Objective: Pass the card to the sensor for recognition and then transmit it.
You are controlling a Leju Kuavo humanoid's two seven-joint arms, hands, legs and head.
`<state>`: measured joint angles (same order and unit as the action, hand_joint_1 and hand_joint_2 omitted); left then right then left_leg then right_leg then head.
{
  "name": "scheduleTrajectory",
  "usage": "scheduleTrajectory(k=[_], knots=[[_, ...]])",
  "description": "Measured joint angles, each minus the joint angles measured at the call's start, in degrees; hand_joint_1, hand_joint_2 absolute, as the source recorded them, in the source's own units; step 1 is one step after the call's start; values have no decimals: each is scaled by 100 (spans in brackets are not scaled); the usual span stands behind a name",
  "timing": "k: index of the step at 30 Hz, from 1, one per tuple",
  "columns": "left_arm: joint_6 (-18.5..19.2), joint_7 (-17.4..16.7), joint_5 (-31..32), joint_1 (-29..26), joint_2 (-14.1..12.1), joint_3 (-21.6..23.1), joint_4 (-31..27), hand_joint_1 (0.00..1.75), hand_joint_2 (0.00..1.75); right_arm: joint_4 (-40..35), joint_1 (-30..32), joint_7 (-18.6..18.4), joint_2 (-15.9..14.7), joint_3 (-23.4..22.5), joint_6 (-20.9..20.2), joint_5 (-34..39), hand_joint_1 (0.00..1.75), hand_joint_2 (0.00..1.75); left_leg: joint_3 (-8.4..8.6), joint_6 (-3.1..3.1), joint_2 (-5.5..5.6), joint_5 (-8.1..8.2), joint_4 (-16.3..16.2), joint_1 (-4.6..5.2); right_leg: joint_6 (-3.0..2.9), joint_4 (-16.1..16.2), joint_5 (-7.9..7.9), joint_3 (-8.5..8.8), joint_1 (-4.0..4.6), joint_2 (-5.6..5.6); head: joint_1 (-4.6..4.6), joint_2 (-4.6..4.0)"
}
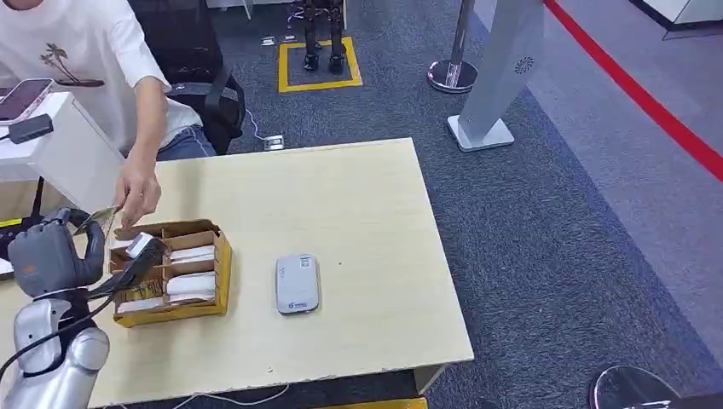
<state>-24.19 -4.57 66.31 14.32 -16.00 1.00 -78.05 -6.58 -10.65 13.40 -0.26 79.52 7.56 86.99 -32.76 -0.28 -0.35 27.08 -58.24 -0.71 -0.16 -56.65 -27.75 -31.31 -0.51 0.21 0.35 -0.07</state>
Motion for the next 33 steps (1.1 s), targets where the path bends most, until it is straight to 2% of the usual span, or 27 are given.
scheduleTrajectory(k=[7, 14, 15, 16, 17, 19, 20, 32, 33], knots=[[432, -4, -140, -145, -482, -373, -262, 175, 175, 0, 75, 55, 0, -2, -2, 0, 0, 0, 0, 0, -3, 0, 1, 0, 0, 0, 0, -2, 0, -3, 0, 0], [583, 11, -330, -332, -612, -579, -527, 175, 175, 2, 112, 153, -2, -46, -48, 0, 0, 0, -2, -1, -7, 2, 1, 2, 0, 3, -1, -4, 0, -7, 0, 0], [603, 20, -374, -359, -612, -603, -575, 147, 175, 2, 116, 166, -2, -52, -61, 0, 0, 0, -3, -1, -7, 2, 1, 2, 0, 4, -1, -5, 0, -7, 0, 0], [614, 31, -402, -382, -612, -625, -612, 147, 175, 2, 118, 175, -2, -59, -66, 0, 0, 0, -3, -2, -7, 3, 1, 2, 0, 4, -1, -5, 0, -7, 0, 0], [616, 46, -411, -404, -612, -649, -640, 0, 175, 2, 120, 179, -2, -61, -76, 0, 0, 0, -3, -2, -8, 3, 1, 2, 0, 4, -1, -6, -1, -9, 0, 0], [616, 50, -411, -451, -612, -671, -704, 0, 175, 7, 132, 201, -4, -74, -70, 0, 0, 0, -3, -2, -9, 3, 1, 2, 0, 4, -1, -7, -1, -9, -2, 0], [620, 61, -429, -483, -609, -677, -750, 0, 0, 9, 139, 216, -4, -96, -68, 0, 0, 0, -3, -2, -8, 3, 1, 2, 0, 4, -1, -6, -1, -9, 0, 0], [784, 129, -765, -738, -592, -684, -1064, 0, 0, 9, 192, 260, -17, -251, -72, 0, 0, 0, -3, -3, -6, 2, 1, 0, -1, 3, -1, -5, -1, -8, -2, 0], [804, 131, -785, -759, -588, -684, -1080, 0, 175, 9, 196, 262, -20, -267, -77, 0, 0, 0, -3, -3, -6, 2, 1, 0, -1, 3, -1, -5, -1, -8, 0, 0]])
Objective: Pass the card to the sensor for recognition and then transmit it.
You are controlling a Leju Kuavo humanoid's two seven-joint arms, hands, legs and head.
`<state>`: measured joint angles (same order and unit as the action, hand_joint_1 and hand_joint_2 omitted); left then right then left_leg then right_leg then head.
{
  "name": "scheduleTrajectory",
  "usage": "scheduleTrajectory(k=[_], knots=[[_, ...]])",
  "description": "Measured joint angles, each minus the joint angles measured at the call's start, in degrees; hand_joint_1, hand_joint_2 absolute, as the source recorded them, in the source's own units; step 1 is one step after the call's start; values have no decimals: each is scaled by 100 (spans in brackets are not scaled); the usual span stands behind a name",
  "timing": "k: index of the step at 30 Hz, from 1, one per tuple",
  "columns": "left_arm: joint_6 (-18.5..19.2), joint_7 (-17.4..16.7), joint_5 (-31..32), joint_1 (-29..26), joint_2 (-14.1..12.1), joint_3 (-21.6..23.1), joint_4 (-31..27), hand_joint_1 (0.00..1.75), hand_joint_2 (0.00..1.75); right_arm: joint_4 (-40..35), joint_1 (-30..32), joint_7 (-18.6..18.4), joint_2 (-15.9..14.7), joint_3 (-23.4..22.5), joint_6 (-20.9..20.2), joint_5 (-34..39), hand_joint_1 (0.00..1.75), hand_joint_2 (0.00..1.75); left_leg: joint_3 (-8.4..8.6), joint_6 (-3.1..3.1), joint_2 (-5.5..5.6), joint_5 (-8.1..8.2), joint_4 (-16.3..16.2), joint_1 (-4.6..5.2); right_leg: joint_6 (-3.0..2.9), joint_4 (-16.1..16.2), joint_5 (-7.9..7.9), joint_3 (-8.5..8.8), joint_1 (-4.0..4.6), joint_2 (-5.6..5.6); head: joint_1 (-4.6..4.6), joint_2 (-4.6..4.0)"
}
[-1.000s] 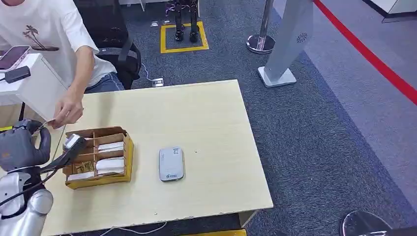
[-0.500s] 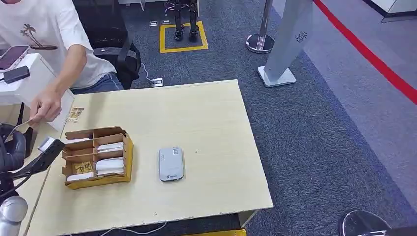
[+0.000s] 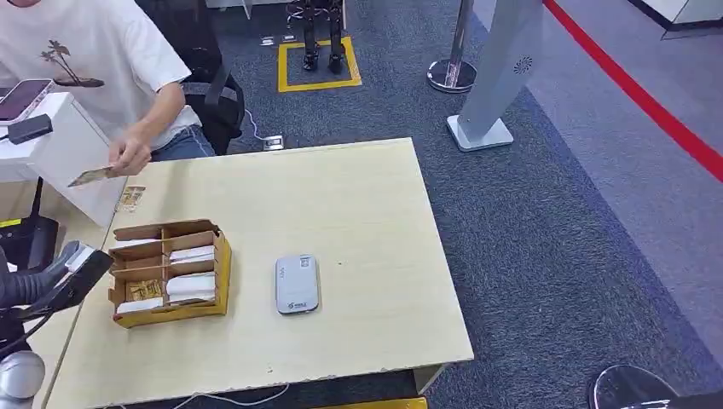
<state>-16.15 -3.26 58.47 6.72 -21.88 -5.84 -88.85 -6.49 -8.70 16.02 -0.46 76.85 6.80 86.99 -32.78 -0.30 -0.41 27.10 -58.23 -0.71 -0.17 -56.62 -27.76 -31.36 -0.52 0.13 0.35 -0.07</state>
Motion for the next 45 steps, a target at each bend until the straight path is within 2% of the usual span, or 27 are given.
scheduleTrajectory(k=[9, 16, 21, 33, 45], knots=[[612, 70, -457, -243, 13, 7, -391, 0, 175, 11, 62, 98, -17, -195, -20, 0, 0, 0, 0, 0, 0, 1, 0, 1, 0, 1, 0, -1, 0, 0, 0, 0], [1401, 39, -924, -560, 4, 129, -824, 0, 175, 24, 115, 120, -22, -376, -28, 0, 0, 0, 0, 0, -1, 1, 0, 1, 0, 2, 0, -2, 0, 0, 0, 0], [1755, 31, -1149, -755, -70, 290, -1007, 0, 175, 37, 123, 142, -24, -463, -48, 0, 0, 0, 0, 0, -1, 1, 0, 0, 0, 1, 0, -2, 0, -1, 0, 0], [1899, -63, -1163, -1125, -101, 634, -1171, 0, 175, 46, 137, 151, -42, -540, -79, 0, 0, 0, 0, 0, -1, 1, 0, 0, 0, 2, -1, -2, 0, -1, 0, 0], [1989, -195, -1123, -1150, -142, 730, -1169, 0, 175, 46, 136, 142, -46, -540, -46, 0, 0, 0, 0, 0, 0, 1, 0, 0, 0, 2, -1, -2, 0, 0, 0, 0]])
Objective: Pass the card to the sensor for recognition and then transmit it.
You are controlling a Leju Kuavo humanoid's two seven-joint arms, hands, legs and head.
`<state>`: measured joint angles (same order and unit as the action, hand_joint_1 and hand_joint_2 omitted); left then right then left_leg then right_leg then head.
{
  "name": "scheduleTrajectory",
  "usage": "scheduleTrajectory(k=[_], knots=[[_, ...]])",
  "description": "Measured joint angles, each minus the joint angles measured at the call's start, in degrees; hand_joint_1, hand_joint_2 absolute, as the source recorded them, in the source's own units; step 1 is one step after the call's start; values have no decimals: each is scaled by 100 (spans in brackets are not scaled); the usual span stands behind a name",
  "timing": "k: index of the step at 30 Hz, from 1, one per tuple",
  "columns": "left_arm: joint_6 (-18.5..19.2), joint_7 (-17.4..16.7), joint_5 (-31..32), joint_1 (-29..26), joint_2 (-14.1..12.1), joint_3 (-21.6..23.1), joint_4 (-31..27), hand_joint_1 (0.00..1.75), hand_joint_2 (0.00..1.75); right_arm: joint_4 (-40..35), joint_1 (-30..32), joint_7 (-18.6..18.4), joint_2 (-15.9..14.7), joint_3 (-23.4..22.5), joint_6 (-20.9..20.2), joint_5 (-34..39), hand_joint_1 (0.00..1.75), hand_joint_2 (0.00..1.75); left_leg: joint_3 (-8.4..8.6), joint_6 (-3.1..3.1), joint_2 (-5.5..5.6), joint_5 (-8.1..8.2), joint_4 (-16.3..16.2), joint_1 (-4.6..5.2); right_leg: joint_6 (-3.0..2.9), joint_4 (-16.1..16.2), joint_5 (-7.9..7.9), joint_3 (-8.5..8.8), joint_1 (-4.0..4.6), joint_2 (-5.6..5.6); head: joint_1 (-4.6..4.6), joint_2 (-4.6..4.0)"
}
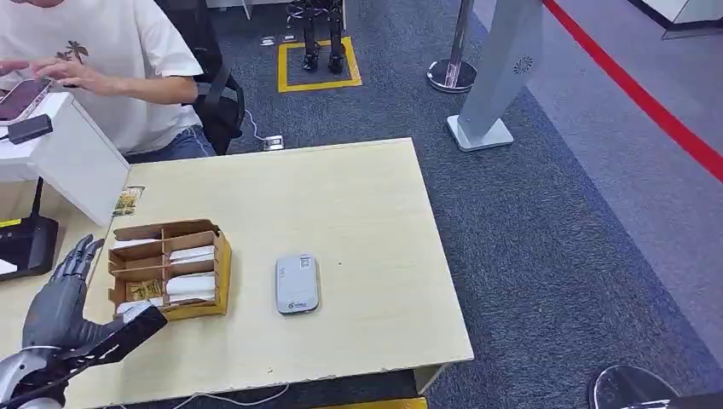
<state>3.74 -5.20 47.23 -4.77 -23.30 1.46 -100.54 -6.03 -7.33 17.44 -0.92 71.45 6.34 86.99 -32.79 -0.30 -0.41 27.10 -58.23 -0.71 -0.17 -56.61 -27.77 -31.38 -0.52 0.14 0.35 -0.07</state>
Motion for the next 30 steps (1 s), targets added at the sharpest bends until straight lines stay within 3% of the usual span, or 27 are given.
scheduleTrajectory(k=[30], knots=[[282, -136, -22, 645, -232, 402, 557, 0, 175, 0, -71, -68, -2, 0, 46, 2, 0, 0, 0, 0, 0, 0, 0, 0, 0, -1, 0, -1, 0, 0, 0, 0]])
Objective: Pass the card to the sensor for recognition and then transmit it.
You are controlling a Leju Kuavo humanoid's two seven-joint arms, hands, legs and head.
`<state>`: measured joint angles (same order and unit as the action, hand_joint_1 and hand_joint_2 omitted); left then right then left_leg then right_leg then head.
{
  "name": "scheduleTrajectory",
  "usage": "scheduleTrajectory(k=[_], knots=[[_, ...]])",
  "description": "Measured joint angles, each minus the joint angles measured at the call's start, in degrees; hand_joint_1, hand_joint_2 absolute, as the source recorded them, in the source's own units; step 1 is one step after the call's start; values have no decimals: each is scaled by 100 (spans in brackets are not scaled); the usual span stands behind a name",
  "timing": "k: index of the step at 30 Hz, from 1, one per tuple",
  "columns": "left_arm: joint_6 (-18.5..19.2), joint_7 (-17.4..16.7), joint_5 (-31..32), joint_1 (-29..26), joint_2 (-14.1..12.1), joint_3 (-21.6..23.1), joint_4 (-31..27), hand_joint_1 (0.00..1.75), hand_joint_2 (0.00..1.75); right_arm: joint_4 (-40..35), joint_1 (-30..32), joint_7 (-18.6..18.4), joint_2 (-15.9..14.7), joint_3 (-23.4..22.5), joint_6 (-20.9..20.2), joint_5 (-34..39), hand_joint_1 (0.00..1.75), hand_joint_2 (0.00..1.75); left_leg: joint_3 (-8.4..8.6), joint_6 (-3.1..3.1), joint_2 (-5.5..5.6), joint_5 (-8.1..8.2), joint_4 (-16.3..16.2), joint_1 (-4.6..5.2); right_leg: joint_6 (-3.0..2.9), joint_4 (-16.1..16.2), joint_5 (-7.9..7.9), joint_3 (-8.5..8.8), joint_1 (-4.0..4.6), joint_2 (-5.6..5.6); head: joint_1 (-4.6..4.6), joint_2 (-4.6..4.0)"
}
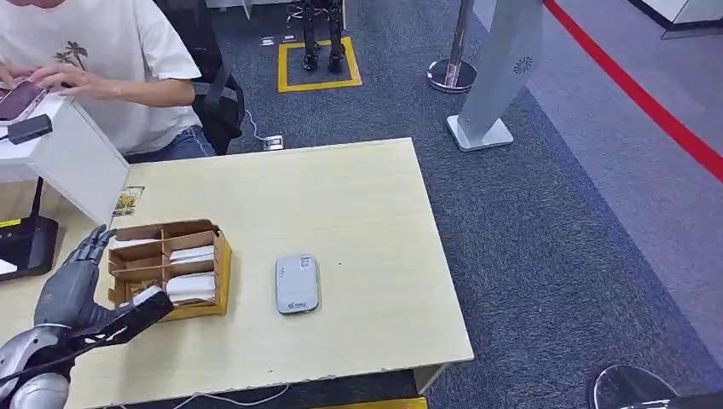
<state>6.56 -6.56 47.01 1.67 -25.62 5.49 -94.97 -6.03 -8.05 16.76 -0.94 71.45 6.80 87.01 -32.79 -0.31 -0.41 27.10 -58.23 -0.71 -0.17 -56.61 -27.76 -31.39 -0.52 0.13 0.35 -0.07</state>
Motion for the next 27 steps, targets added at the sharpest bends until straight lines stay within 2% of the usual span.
scheduleTrajectory(k=[10, 16, 21, 27], knots=[[-149, -133, 4, -235, -61, 11, -147, 0, 175, 0, 12, 26, -9, 0, 7, -2, 0, 0, -2, 0, -1, 1, 1, 0, 0, 0, -1, 0, 0, -1, 0, 0], [-608, -206, 363, -899, -20, -79, -654, 0, 175, 0, 74, 59, -17, -112, 20, -2, 0, 0, -3, 1, 0, 3, 1, 1, 1, 2, -8, -1, 0, 0, 0, 0], [-678, -223, 503, -1285, 59, -157, -993, 0, 175, 2, 94, 33, -20, -203, 87, -2, 0, 0, -4, 0, 2, 4, 1, 1, 0, 2, -9, 0, 0, 3, 0, 0], [-686, -223, 542, -1458, 133, -212, -1126, 0, 175, 2, 103, 37, -22, -245, 79, -2, 0, 0, -3, 0, 3, 3, 1, 0, 0, 1, -8, 1, 0, 5, 0, 0]])
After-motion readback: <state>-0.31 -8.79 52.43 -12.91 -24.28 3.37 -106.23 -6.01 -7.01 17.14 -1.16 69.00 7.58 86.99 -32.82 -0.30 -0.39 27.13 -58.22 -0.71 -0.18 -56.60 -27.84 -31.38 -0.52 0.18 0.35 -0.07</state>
